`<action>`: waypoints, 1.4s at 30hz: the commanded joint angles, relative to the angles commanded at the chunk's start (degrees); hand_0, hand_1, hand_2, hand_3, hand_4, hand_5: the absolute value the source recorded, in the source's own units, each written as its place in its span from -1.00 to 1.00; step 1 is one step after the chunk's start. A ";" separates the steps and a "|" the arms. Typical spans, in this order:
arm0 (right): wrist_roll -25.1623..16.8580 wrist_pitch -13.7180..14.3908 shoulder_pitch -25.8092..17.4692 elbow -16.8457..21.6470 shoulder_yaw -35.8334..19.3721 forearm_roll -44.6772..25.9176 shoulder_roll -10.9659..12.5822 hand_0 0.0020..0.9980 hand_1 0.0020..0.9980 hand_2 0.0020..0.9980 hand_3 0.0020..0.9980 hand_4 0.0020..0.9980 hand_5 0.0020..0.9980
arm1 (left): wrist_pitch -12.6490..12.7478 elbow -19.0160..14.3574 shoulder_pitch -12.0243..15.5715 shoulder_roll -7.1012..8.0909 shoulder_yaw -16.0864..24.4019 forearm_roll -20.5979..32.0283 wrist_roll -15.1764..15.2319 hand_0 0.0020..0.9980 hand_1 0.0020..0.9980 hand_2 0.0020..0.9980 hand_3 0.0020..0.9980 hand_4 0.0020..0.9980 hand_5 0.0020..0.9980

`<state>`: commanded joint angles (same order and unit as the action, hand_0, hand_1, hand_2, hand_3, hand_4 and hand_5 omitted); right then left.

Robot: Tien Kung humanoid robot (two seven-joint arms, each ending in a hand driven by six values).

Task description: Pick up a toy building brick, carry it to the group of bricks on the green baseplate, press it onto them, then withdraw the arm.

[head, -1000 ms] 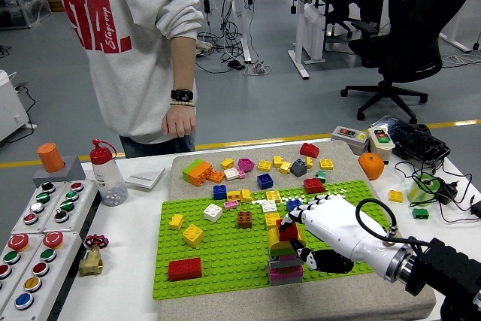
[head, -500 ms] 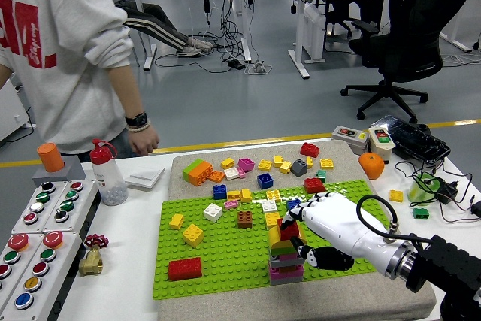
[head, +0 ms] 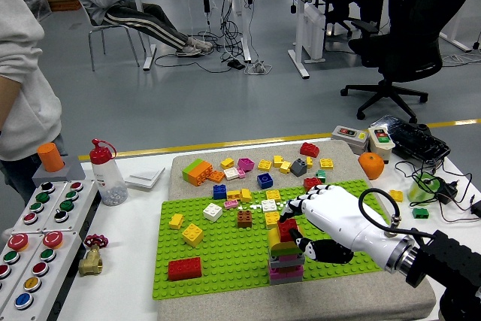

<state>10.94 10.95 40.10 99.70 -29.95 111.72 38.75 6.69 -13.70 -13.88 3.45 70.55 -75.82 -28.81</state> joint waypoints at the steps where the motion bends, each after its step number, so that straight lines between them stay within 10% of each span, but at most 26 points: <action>1: -0.01 0.08 -0.02 0.00 -0.07 -0.01 -0.01 0.41 0.32 0.32 0.30 -0.11 -0.40 | -0.01 -0.01 0.03 0.00 0.02 -0.03 -0.02 0.25 0.19 0.19 -0.19 -0.44 0.86; 12: -0.16 3.86 -2.90 -0.72 -5.83 -2.29 -0.83 0.42 0.33 0.35 0.34 -0.12 -0.39 | -0.02 0.01 0.21 0.07 0.11 -0.17 0.02 0.25 0.19 0.19 -0.19 -0.44 0.86; 22: -6.58 11.27 -11.89 -4.46 -20.23 -20.25 -7.99 0.46 0.44 0.49 0.47 -0.10 -0.40 | -0.04 0.05 0.14 0.17 0.18 -0.19 0.11 0.25 0.19 0.19 -0.19 -0.44 0.86; 30: -8.31 7.39 -19.40 -8.60 -34.25 -36.38 -15.88 0.48 0.51 0.54 0.52 -0.08 -0.34 | -0.12 0.06 0.12 0.11 0.12 -0.18 0.15 0.25 0.19 0.19 -0.19 -0.44 0.86; 42: -8.09 -0.23 -23.11 -12.10 -49.63 -61.82 -20.30 0.49 0.51 0.55 0.50 -0.07 -0.32 | -0.52 0.02 0.03 -0.34 0.39 -0.80 -0.12 0.25 0.19 0.20 -0.19 -0.44 0.86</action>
<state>2.85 10.72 16.99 87.60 -79.57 49.90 18.45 6.17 -13.68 -13.85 3.10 70.94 -76.62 -28.93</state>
